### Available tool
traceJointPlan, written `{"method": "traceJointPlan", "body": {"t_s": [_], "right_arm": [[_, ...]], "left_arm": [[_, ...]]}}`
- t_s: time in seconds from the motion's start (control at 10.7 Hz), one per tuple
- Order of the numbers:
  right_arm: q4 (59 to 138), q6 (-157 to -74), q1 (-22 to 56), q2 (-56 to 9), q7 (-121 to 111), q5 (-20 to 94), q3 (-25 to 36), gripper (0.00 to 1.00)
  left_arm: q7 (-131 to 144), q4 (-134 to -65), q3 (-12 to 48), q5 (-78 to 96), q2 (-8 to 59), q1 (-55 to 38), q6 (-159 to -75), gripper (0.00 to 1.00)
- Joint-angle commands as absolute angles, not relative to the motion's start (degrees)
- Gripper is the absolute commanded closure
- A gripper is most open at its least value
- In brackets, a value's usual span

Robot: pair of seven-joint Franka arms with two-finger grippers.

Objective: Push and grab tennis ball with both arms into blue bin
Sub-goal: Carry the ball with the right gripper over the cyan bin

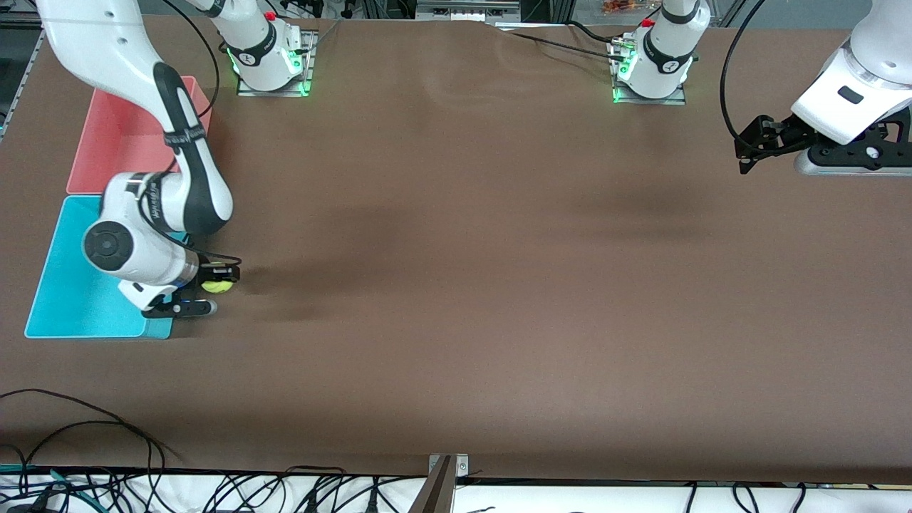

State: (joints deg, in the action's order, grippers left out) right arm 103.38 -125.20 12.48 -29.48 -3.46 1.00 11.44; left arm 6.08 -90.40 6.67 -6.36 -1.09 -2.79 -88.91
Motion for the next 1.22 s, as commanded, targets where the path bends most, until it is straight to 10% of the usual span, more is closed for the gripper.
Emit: {"method": "traceJointPlan", "body": {"t_s": [0.0,0.56,1.12], "right_arm": [[98.97,-112.36,12.22,-23.92,-3.43,0.36,12.04,0.99],[99.66,-109.78,11.17,-21.88,-18.1,1.23,24.95,1.0],[99.76,-112.67,3.79,-28.63,-26.17,5.86,24.96,1.0]], "left_arm": [[6.42,-88.33,6.94,-5.36,-0.18,-2.9,-87.54,0.0],[6.42,-88.24,7.03,-5.27,-0.09,-2.81,-86.66,0.0],[6.5,-88.24,7.03,-5.27,-0.09,-2.9,-86.57,0.0]]}}
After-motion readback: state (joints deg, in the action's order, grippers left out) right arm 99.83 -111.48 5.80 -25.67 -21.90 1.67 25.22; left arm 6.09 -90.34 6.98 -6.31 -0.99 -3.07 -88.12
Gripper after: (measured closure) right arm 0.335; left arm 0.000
